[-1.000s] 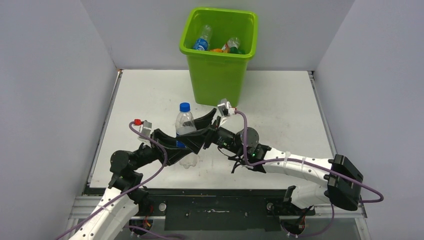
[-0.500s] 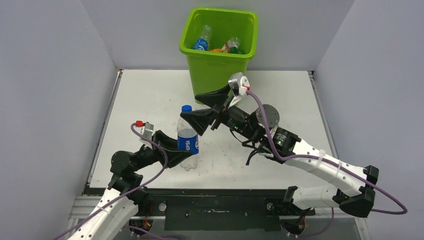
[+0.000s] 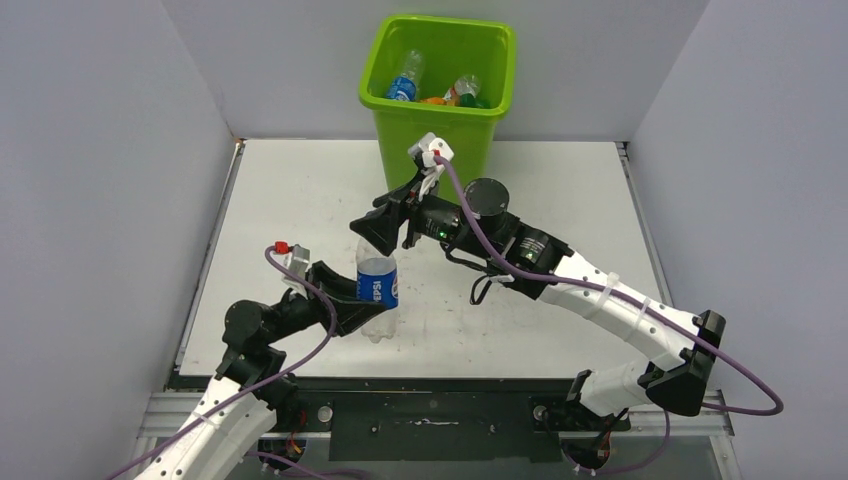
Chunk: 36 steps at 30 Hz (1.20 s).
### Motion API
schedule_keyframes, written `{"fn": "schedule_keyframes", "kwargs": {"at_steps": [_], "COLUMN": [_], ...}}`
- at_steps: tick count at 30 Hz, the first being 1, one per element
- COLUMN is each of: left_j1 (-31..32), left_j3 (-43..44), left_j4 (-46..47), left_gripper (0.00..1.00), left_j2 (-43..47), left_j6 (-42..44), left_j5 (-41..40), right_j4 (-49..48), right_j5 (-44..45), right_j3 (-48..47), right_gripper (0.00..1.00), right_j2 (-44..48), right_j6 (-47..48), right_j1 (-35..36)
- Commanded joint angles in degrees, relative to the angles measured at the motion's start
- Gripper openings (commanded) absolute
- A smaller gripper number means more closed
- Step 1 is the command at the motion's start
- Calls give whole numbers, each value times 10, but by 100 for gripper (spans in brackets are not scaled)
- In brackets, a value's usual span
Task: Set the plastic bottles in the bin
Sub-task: Place the plastic bottle in the trash bin.
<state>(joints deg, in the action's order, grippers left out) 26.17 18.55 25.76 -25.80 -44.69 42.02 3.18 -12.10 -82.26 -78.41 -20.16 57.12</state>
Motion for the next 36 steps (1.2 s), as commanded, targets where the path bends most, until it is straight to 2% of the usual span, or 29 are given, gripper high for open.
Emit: {"fn": "schedule_keyframes", "kwargs": {"at_steps": [1, 3, 6, 10, 13, 17, 22, 24, 26, 27, 29, 30, 31, 34, 36], "left_j1": [3, 5, 6, 6, 6, 7, 9, 10, 10, 11, 10, 11, 10, 10, 10], "left_j3": [14, 14, 15, 15, 15, 15, 15, 15, 16, 16, 17, 17, 18, 19, 18], "left_j4": [19, 18, 15, 12, 10, 9, 8, 4, -2, -5, -11, -16, -21, -47, -70], "left_gripper": [15, 15, 15, 15, 15, 14, 14, 16, 26, 35, 69, 94, 97, 96, 96], "left_j2": [6, 6, 7, 8, 11, 11, 13, 15, 18, 19, 21, 24, 28, 49, 72], "left_j6": [12, 13, 15, 17, 18, 18, 18, 20, 23, 24, 26, 27, 28, 38, 51], "left_j5": [-9, -10, -12, -14, -16, -18, -19, -22, -27, -30, -37, -43, -52, -89, -137], "right_j4": [-14, -14, -12, 1, 4, -1, 12, 19, 31, 39, 52, 59, 64, 76, 51], "right_j5": [-18, -16, -17, -19, -17, -10, -34, -40, -42, -43, -41, -37, -29, 33, 90], "right_j3": [-5, -3, -4, -5, 9, 21, 5, -2, -10, -15, -26, -32, -37, -63, -65], "right_gripper": [58, 54, 53, 68, 68, 50, 11, 6, 5, 5, 5, 5, 5, 5, 5], "right_j2": [9, 10, 8, 9, 20, 36, 23, 20, 21, 22, 29, 34, 40, 68, 96], "right_j6": [-6, -5, -7, -12, -17, -20, -25, -28, -26, -23, -18, -13, -6, 23, 54], "right_j1": [2, 2, 1, 2, 2, 1, -2, -3, -3, -3, -4, -5, -4, -4, -4]}}
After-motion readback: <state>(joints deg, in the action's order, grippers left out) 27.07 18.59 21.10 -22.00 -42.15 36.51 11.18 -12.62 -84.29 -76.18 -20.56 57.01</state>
